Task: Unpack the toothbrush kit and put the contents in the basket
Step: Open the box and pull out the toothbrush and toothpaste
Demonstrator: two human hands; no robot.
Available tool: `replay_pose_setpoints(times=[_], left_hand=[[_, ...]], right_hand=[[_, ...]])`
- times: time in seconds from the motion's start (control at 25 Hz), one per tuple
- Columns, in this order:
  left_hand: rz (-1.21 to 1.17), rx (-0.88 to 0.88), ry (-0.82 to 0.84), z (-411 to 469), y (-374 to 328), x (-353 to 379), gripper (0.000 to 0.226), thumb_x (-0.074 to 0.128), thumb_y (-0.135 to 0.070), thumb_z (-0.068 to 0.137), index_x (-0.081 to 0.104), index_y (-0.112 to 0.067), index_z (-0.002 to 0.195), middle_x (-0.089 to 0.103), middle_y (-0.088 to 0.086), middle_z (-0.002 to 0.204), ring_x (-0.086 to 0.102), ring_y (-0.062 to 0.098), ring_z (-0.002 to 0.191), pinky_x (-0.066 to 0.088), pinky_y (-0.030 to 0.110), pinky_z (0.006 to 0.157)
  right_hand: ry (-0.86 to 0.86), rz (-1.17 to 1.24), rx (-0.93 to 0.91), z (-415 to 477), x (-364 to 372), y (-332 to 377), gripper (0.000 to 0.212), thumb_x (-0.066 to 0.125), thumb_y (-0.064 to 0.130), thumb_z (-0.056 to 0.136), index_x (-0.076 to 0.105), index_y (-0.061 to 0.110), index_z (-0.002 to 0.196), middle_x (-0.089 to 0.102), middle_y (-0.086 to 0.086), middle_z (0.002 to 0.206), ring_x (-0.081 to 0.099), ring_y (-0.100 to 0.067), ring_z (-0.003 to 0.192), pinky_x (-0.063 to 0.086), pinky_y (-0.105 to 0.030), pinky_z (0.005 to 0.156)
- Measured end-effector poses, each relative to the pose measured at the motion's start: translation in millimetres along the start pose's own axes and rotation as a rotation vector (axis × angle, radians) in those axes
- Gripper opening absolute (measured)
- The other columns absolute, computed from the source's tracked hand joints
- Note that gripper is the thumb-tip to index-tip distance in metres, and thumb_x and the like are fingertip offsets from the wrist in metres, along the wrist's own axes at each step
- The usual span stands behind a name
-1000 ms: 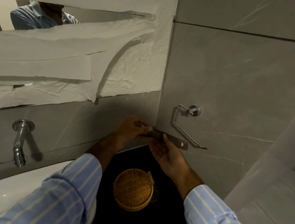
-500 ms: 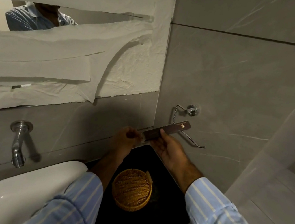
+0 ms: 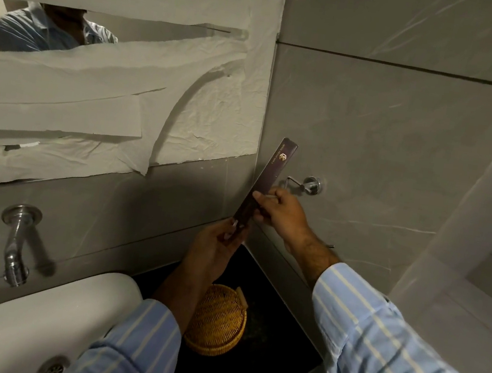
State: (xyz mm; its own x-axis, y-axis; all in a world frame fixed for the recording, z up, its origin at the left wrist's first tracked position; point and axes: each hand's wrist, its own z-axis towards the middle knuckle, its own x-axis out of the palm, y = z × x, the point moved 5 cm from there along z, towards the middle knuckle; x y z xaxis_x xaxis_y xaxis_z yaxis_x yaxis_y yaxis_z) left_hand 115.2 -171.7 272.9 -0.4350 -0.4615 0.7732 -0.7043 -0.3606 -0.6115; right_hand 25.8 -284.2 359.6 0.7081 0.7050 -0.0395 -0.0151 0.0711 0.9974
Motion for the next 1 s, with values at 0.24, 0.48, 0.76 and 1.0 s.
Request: replay_pose_setpoints(times=[0.24,0.48,0.76,1.0], left_hand=[[-0.011,0.019,0.073,-1,-2,10,0.024,0.055,0.004,0.088,0.065,0.009,0.11,0.068,0.02,0.114,0.069,0.026,0.103,0.06,0.031,0.086],[0.311,0.036,0.025,1,0,5,0.021,0.062,-0.005,0.091,0.069,0.002,0.11,0.067,0.023,0.116,0.07,0.026,0.104,0.058,0.034,0.089],[1.301,0.163,0.011,2,-11,14,0.015,0.048,-0.032,0.098,0.061,-0.032,0.092,0.071,0.002,0.098,0.07,0.02,0.089,0.058,0.039,0.085],[1.566,0.242,-0.103,0,-6,-27,0.029,0.043,-0.024,0.101,0.066,-0.008,0.105,0.068,0.004,0.097,0.064,0.014,0.083,0.051,0.026,0.079]], right_hand=[[-0.031,0.016,-0.006,6,-1,8,0.008,0.067,0.022,0.09,0.062,0.016,0.085,0.07,-0.012,0.083,0.07,-0.02,0.072,0.059,-0.027,0.064],[-0.111,-0.005,0.029,9,-8,0,0.014,0.068,0.022,0.089,0.06,0.012,0.085,0.073,-0.017,0.095,0.075,-0.022,0.078,0.061,-0.031,0.069],[-0.144,-0.088,0.05,10,-9,-5,0.016,0.069,0.024,0.088,0.061,0.01,0.09,0.074,-0.013,0.1,0.075,-0.023,0.082,0.062,-0.032,0.069],[-0.3,-0.132,-0.042,18,-29,2,0.021,0.066,0.03,0.09,0.065,0.009,0.093,0.076,-0.007,0.086,0.075,-0.025,0.073,0.062,-0.045,0.076]])
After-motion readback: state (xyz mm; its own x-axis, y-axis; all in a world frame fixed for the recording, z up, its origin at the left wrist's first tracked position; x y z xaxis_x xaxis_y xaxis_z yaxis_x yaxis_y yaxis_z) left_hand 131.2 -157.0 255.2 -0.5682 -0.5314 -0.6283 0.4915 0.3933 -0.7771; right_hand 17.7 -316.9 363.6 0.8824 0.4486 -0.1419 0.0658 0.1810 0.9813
